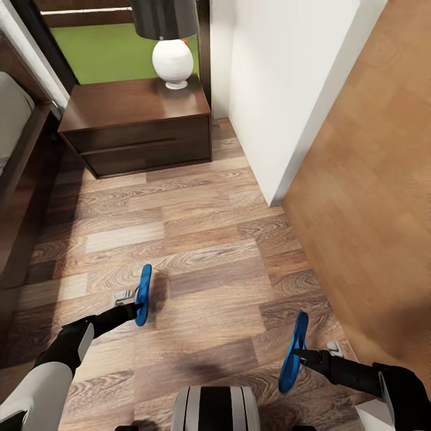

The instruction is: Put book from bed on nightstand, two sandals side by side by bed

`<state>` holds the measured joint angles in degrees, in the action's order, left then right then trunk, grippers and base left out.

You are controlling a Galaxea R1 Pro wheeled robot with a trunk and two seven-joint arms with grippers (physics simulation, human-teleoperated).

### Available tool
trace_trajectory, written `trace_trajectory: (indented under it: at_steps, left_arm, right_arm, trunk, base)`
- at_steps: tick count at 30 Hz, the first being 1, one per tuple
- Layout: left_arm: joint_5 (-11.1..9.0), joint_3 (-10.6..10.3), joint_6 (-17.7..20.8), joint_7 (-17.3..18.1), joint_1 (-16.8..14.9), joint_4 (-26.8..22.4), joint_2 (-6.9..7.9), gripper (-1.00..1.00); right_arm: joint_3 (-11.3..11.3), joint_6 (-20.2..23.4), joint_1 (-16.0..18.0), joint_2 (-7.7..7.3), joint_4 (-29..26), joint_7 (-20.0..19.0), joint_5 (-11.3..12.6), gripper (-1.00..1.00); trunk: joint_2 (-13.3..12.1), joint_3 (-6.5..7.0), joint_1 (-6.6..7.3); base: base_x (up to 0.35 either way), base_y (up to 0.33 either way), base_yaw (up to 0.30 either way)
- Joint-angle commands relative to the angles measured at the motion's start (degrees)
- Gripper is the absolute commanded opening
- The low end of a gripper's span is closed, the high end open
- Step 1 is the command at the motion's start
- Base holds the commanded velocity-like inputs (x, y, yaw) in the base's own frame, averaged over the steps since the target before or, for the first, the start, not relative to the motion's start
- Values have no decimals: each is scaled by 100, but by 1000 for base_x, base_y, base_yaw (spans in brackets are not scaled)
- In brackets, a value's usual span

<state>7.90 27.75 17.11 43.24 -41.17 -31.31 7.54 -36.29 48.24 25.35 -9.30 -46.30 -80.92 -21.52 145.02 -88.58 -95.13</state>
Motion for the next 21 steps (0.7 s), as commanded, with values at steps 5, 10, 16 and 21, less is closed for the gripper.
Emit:
trace_trajectory:
  at_steps: [5,10,16,21]
  left_arm:
    - [80,47,29,53,-5,-7,-13,-100]
    - [80,47,29,53,-5,12,-44,-100]
    - [80,47,29,53,-5,19,-43,-100]
    - [80,47,29,53,-5,19,-46,-100]
  right_arm:
    - [-19,54,6,4,-2,-55,-62,-100]
    - [-18,54,6,6,-3,-55,-62,-100]
    - [-18,54,7,7,-5,-55,-62,-100]
    - [-18,54,7,7,-7,-55,-62,-100]
  trunk:
    - [-5,108,13]
    - [-12,219,26]
    - [-20,352,42]
    - [-27,462,55]
  base:
    - [0,0,0]
    - [0,0,0]
    - [0,0,0]
    - [0,0,0]
